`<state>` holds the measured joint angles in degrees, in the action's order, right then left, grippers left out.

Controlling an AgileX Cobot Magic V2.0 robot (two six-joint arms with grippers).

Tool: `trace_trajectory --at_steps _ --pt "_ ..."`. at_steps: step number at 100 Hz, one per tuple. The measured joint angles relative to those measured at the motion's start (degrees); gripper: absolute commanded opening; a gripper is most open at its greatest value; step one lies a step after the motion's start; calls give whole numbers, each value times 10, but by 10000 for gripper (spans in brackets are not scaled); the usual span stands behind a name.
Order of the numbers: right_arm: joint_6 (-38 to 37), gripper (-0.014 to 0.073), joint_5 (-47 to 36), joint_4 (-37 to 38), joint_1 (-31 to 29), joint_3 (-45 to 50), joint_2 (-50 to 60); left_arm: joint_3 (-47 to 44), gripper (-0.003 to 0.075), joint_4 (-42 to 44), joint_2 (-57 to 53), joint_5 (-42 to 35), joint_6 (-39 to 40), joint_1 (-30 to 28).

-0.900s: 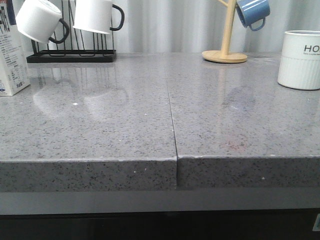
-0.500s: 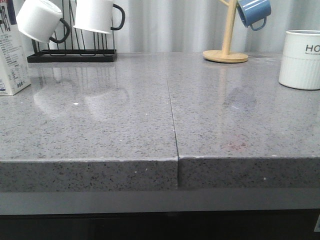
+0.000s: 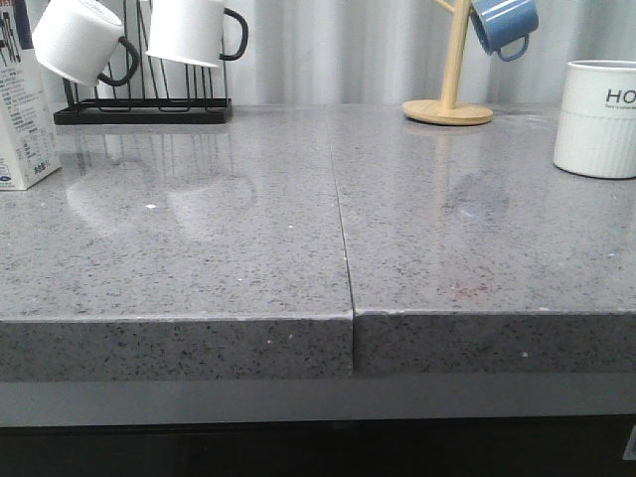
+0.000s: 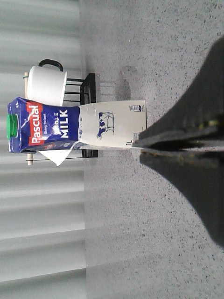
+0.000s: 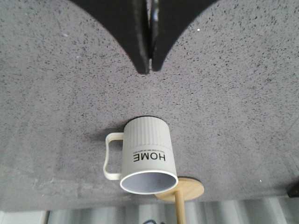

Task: Place milk next to cup
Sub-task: 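Reach the right gripper toward the white HOME mug's handle, then close the right gripper on the white mug's handle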

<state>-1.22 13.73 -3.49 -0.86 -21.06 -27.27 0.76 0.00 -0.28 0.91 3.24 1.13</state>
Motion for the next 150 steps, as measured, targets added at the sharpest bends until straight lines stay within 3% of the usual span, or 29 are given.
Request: trace_trajectory --at_steps 18,25,32,47,54,81,104,150 --pt "0 -116 -18 0 0 -18 -72 0 -20 0 0 0 0 0" --pt "0 -78 -32 -1 0 -18 -89 0 -21 0 0 0 0 0" --pt "0 23 -43 -1 0 -18 -99 0 -21 0 0 0 0 0" --pt "0 357 -52 -1 0 -18 -107 0 -20 0 0 0 0 0" --pt "0 435 -59 -1 0 -18 -107 0 -21 0 0 0 0 0" --pt "1 433 -164 2 -13 -21 -155 0 -21 0 0 0 0 0" --pt "1 433 -236 2 -70 -42 -266 0 -21 0 0 0 0 0" --pt "1 433 -431 15 -75 -87 -481 0 -21 0 0 0 0 0"
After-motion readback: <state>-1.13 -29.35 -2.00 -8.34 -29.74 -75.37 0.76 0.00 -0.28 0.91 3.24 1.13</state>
